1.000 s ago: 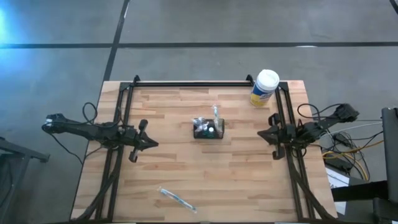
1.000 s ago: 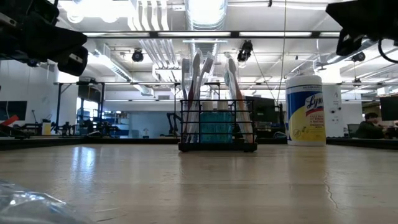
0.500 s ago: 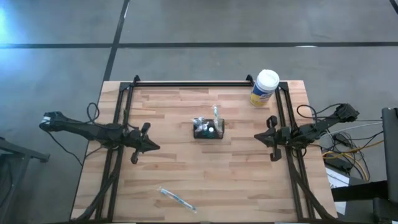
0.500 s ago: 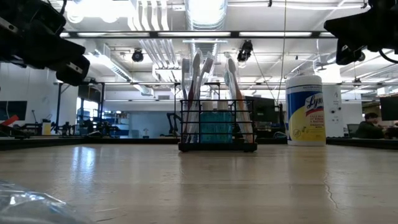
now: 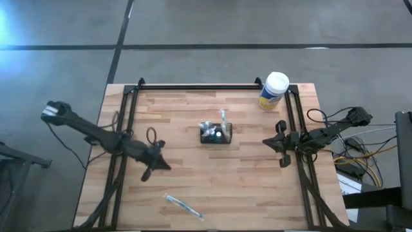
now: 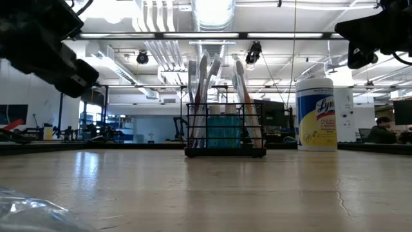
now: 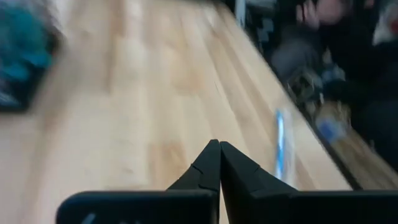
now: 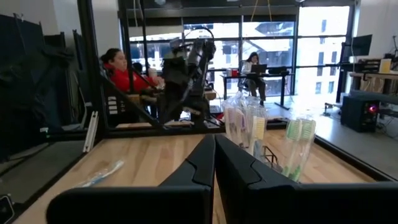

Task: Pick & Place toothbrushing station
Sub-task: Put the blue toothbrush into the wire organizer

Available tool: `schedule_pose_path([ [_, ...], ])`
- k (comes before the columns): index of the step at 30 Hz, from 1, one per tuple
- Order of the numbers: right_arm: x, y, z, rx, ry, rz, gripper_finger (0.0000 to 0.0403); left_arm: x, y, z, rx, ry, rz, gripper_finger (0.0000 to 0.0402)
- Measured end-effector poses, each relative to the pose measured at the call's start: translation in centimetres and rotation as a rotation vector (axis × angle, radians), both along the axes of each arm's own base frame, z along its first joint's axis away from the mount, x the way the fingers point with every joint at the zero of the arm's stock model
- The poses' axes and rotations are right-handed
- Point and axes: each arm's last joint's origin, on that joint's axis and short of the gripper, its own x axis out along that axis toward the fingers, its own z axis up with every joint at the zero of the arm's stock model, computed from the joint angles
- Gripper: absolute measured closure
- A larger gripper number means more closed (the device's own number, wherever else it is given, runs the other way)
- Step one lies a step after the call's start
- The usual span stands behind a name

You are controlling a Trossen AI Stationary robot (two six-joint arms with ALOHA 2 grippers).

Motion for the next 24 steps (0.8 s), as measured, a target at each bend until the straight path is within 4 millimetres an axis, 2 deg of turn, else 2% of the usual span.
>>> schedule_pose_path([
  [2,0.0,0.0,0.0,0.013,0.001,0.002,0.0394,0.6,-1.2,0.1,0.010,0.050,-0.045,0.0393],
  [5,0.0,0.0,0.0,0.030,0.002,0.004,0.0394,2.0,-3.7,1.3,0.011,0.073,-0.126,0.0385],
  [11,0.0,0.0,0.0,0.034,0.001,0.004,0.0394,4.7,-9.8,2.4,0.125,0.261,-0.290,0.0368],
  [13,0.0,0.0,0.0,0.034,0.000,0.004,0.0394,5.8,-11.2,2.4,0.189,0.353,-0.290,0.0362],
  [20,0.0,0.0,0.1,0.050,-0.007,0.006,0.0394,9.8,-13.1,2.5,0.333,0.556,-0.257,0.0316],
  [24,0.0,0.0,0.1,0.057,-0.006,0.007,0.0394,11.4,-13.4,1.8,0.293,0.615,-0.322,0.0278],
])
